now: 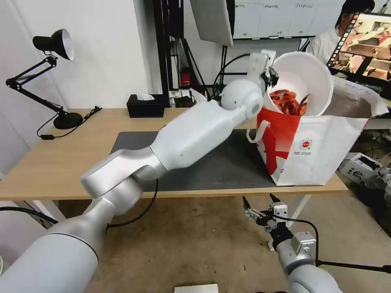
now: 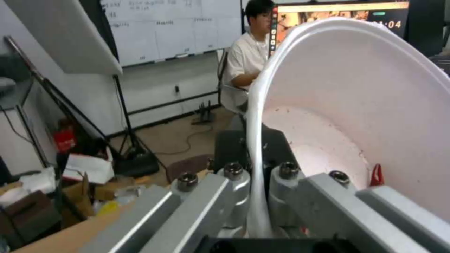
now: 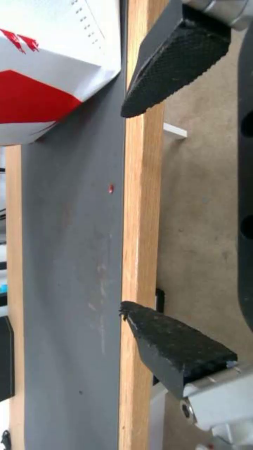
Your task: Pick up the trash from the table and place it into the takeout bag.
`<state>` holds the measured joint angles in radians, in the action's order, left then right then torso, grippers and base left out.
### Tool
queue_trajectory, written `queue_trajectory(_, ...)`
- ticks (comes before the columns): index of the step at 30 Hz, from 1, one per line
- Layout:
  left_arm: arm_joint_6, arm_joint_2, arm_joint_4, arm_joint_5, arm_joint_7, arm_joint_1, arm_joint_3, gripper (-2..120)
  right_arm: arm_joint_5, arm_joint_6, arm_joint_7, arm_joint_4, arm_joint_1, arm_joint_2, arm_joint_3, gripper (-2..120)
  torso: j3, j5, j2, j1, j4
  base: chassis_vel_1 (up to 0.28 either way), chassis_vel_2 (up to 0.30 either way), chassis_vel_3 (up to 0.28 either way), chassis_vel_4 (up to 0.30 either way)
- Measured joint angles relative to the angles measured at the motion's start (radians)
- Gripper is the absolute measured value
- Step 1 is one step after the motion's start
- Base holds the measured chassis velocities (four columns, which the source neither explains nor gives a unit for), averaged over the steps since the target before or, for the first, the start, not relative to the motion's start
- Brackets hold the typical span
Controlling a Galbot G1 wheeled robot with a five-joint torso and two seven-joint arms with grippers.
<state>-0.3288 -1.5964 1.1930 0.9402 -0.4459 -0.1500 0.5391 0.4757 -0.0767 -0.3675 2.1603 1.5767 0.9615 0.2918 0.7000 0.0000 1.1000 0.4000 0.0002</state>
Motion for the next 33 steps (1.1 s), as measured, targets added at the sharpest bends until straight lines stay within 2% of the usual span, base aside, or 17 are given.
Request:
queue_trajectory(4, 0.034, 0.0, 0.005, -0.039, 0.029, 0.0, 0.021, 0, 0.0, 0.0, 0.0, 0.0, 0.0, 0.0, 0.0, 100, 0.0, 0.0001, 0.0, 0.0, -0.0004, 0.0, 0.0, 0.0, 0.0)
queue_trajectory(10, 0.065, 0.002, 0.015, -0.039, 0.065, 0.003, 0.041, 0, 0.0, 0.0, 0.0, 0.0, 0.0, 0.0, 0.0, 100, 0.0, 0.0, 0.0, 0.0, -0.0003, 0.0, 0.0, 0.0, 0.0)
queue_trajectory(24, 0.07, 0.007, 0.024, -0.028, 0.094, 0.02, 0.096, 1, 0.0, 0.0, 0.0, 0.0, 0.0, 0.0, 0.0, 100, 0.0, 0.0, 0.0, 0.0, -0.0003, 0.0, 0.0, 0.0, 0.0)
queue_trajectory(26, 0.067, 0.006, 0.027, -0.021, 0.096, 0.015, 0.096, 11, 0.0, 0.0, 0.0, 0.0, 0.0, 0.0, 0.0, 100, 0.0, 0.0, 0.0, 0.0, -0.0002, 0.0, 0.0, 0.0, 0.0)
queue_trajectory(28, 0.065, 0.006, 0.031, -0.015, 0.097, 0.015, 0.097, 15, 0.0, 0.0, 0.0, 0.0, 0.0, 0.0, 0.0, 100, 0.0, 0.0, 0.0, 0.0, -0.0001, 0.0, 0.0, 0.0, 0.0)
queue_trajectory(29, 0.056, 0.006, 0.045, 0.002, 0.102, 0.015, 0.098, 23, 0.0, 0.0, 0.0, 0.0, 0.0, 0.0, 0.0, 100, 0.0, 0.0, 0.0, 0.0, -0.0003, 0.0, 0.0, 0.0, 0.0)
queue_trajectory(31, 0.047, 0.008, 0.054, 0.02, 0.108, 0.016, 0.098, 25, 0.0, 0.0, 0.0, 0.0, 0.0, 0.0, 0.0, 100, 0.0, 0.0, 0.0, 0.0, -0.0003, 0.0, 0.0, 0.0, 0.0)
queue_trajectory(33, 0.022, 0.007, 0.069, 0.066, 0.112, 0.021, 0.098, 35, 0.0, 0.0, 0.0, 0.0, 0.0, 0.0, 0.0, 100, 0.0, 0.0, 0.0, 0.0, -0.0002, 0.0, 0.0, 0.0, 0.0)
